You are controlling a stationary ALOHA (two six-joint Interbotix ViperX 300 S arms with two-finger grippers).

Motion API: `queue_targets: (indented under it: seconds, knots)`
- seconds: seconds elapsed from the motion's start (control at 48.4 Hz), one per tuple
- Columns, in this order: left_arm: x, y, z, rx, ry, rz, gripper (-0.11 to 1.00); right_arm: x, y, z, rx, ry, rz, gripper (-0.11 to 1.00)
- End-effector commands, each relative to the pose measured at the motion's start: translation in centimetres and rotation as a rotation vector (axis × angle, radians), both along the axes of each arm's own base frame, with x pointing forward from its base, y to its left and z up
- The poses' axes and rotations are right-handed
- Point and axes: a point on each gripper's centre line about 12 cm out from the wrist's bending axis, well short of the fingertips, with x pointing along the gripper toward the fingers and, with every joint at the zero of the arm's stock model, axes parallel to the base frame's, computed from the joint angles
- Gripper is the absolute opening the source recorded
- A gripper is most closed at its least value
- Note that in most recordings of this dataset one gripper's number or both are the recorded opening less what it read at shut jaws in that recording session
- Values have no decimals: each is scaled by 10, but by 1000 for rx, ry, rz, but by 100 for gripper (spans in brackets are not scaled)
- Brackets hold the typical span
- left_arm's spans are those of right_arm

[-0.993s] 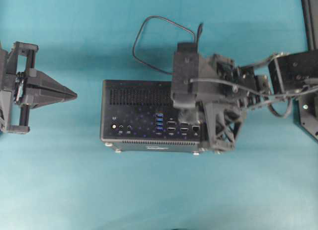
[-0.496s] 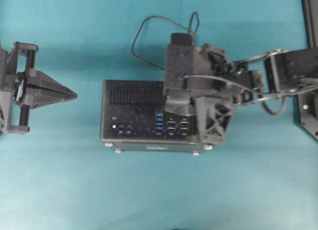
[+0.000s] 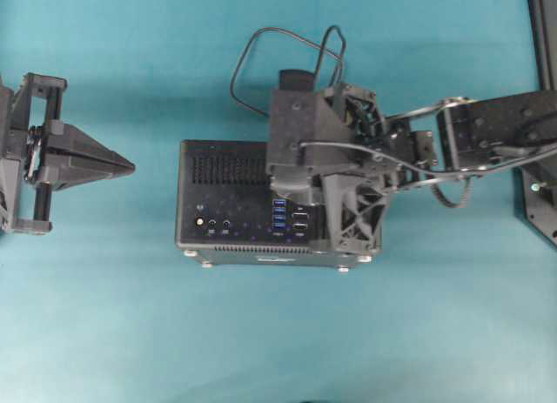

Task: Insert the USB into the PC box with both arms.
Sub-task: 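Close the right gripper on the black USB cable near its plug, then push the held USB plug toward the side port with the right gripper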

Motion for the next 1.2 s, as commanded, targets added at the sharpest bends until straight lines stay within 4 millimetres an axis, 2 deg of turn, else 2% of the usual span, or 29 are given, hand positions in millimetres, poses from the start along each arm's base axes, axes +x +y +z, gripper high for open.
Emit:
queue_targets:
  seconds: [0.0, 0.29, 1.179]
  knots:
    - [3, 0, 11, -2, -32, 0, 1, 2, 0, 16, 2, -40, 0, 11]
    - [3, 0, 11, -2, -32, 0, 1, 3, 0, 13, -12, 37, -6, 11]
    - [3, 0, 11, -1, -31, 0, 0, 6, 10, 5, -21, 71, 25, 10]
